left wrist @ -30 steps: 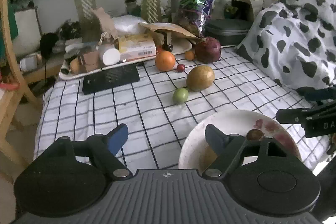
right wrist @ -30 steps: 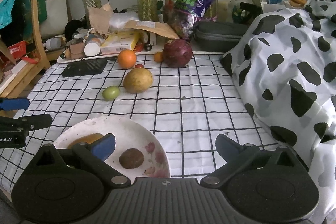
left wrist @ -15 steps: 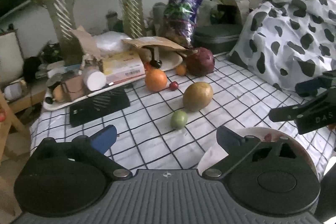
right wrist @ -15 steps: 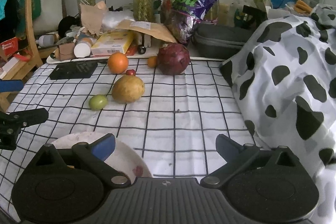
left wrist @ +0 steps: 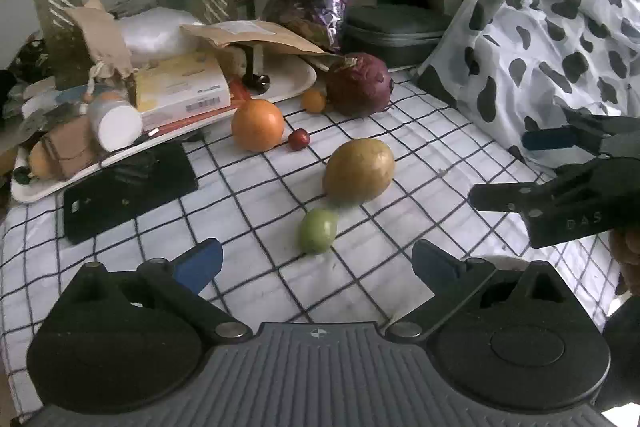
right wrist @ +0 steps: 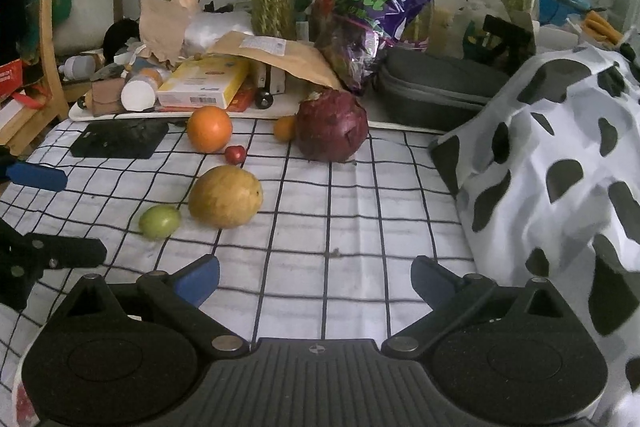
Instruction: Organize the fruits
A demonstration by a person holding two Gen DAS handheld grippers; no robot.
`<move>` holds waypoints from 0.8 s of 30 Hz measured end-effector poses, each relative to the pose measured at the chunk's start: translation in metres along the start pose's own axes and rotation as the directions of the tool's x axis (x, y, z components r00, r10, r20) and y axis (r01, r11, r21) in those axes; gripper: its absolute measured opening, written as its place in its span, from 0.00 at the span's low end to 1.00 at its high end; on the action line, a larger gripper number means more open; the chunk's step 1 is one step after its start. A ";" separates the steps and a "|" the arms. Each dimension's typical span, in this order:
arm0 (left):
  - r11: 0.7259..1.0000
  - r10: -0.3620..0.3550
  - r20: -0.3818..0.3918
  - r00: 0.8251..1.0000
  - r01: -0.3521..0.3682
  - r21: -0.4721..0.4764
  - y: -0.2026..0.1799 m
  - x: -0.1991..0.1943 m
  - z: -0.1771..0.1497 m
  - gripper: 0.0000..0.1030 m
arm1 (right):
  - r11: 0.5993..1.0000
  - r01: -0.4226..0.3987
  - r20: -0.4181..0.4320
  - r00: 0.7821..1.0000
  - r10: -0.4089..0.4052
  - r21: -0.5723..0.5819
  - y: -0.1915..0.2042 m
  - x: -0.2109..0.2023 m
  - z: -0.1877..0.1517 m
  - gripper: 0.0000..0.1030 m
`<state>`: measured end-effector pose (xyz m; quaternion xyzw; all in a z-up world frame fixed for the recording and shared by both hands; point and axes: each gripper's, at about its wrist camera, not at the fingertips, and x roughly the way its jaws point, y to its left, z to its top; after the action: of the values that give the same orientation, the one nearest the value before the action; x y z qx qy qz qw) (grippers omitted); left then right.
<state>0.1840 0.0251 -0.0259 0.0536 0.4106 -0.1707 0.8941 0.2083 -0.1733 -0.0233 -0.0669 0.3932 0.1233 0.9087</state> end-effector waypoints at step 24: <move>0.992 -0.055 -0.113 0.992 0.067 0.110 0.010 0.070 0.013 0.32 | 1.000 -0.010 -0.036 0.999 0.009 -0.026 -0.004 0.039 0.021 0.98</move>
<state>0.2385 0.0129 -0.0704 0.1011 0.4500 -0.2179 0.8601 0.2499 -0.1657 -0.0378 -0.0790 0.4082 0.1313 0.8999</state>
